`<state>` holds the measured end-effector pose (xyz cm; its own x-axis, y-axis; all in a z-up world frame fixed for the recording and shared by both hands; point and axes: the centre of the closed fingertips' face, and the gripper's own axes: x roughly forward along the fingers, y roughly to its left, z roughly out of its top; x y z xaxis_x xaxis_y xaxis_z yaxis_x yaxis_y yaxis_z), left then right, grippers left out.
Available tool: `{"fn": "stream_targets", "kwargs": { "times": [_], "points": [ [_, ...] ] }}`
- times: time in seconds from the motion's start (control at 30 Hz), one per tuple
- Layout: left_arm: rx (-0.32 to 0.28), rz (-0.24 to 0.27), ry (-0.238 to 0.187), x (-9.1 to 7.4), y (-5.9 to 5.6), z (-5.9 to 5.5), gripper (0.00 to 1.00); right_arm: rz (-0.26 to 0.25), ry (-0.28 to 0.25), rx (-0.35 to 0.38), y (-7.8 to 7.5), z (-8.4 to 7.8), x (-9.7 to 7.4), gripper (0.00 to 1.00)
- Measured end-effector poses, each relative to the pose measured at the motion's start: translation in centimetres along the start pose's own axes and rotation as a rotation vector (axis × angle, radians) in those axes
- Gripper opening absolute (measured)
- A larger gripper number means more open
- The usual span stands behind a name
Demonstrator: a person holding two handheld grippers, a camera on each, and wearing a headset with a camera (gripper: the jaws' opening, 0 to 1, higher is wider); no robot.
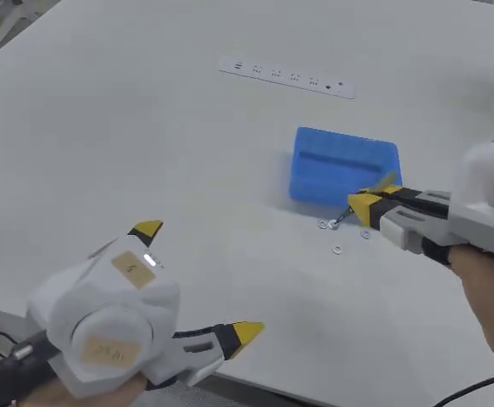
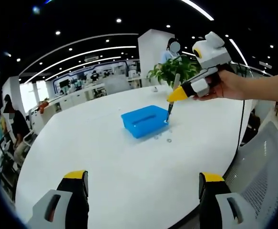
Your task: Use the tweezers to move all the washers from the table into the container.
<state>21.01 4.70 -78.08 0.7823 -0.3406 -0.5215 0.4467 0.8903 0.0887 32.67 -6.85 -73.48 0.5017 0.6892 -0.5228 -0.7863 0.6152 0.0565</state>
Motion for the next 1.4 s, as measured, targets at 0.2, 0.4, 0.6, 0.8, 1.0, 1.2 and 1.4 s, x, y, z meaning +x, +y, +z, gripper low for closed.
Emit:
{"fn": "stream_targets", "kwargs": {
  "times": [0.2,0.4,0.6,0.8,1.0,1.2,1.4],
  "points": [
    [0.000,-0.004,0.002,0.0,0.0,-0.1,0.99,-0.025,-0.033,-0.014,-1.3,1.8,0.2,0.02],
    [0.007,0.001,0.007,0.0,0.0,-0.1,0.99,-0.038,-0.074,0.004,-2.1,3.3,0.8,0.02],
    [0.006,0.005,0.006,0.0,0.1,-0.1,0.99,-0.065,-0.126,0.057,-3.1,4.4,2.3,0.02],
    [0.006,0.001,0.018,0.1,0.1,-0.3,0.99,-0.088,-0.140,0.063,-4.0,5.2,3.6,0.02],
    [0.015,0.001,0.021,0.1,0.0,-0.4,0.97,-0.109,-0.138,0.058,-4.7,5.6,5.2,0.02],
    [0.016,0.007,0.022,0.1,0.2,-0.5,0.97,-0.137,-0.120,0.069,-5.9,5.3,7.2,0.02],
    [0.022,0.013,0.023,0.1,0.3,-0.6,0.98,-0.152,-0.093,0.111,-7.0,4.5,8.8,0.02]
  ]
}}
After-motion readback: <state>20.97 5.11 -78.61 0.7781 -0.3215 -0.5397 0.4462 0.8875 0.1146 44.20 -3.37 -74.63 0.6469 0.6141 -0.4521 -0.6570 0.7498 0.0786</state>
